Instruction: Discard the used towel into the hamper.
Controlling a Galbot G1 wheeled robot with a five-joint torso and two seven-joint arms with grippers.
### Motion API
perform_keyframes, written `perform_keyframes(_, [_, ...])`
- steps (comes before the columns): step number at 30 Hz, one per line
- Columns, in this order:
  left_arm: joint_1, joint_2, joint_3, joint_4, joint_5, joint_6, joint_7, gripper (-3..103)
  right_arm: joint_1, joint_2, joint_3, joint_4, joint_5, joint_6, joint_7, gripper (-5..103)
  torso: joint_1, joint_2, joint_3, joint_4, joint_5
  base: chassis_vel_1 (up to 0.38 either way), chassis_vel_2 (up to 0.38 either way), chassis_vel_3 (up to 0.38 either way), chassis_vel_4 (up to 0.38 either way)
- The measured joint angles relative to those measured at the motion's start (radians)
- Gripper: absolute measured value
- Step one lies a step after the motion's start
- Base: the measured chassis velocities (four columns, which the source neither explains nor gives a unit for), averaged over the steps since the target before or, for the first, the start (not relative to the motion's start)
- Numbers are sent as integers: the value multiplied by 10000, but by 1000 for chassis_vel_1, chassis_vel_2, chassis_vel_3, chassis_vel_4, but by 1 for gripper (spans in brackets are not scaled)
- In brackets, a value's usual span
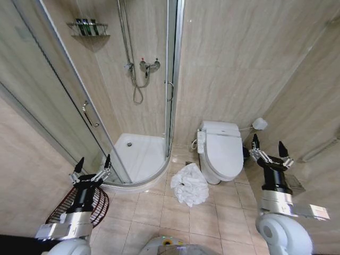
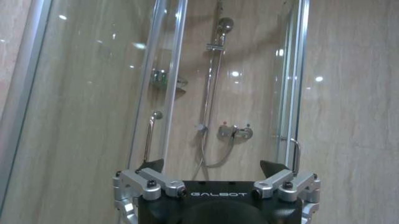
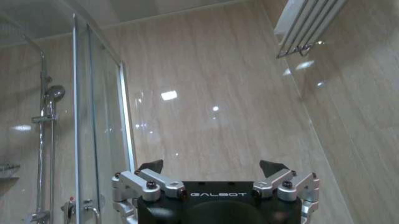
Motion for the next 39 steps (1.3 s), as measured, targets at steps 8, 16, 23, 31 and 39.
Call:
perform_keyframes(8, [0, 0, -1, -1, 0, 0, -1, 100, 1, 0, -1, 0, 0, 0, 0, 100, 1, 0, 0, 3, 5, -115, -133, 156, 130])
perform_keyframes(16, [-1, -2, 2, -2, 0, 0, 5, 100, 0, -1, 2, 0, 0, 0, 1, 100, 6, -3, 2, -1, 5, -145, -157, 133, 128])
perform_keyframes(23, [1, 1, -1, -1, 0, -1, 0, 100, 1, -1, -2, 1, 0, 0, 1, 100, -106, -240, -122, -1, -1, 5, -2, 3, -5])
perform_keyframes(31, [0, -1, -2, -2, 0, 0, -2, 100, 0, 0, -2, 0, 0, 0, 0, 100, -358, -782, -408, 1, 4, 17, 13, -22, -11])
perform_keyframes(39, [0, -1, 0, -1, 0, -1, -1, 100, 0, 0, -1, 0, 0, 0, 0, 100, -614, -1327, -700, 0, 4, 0, 0, 0, 0])
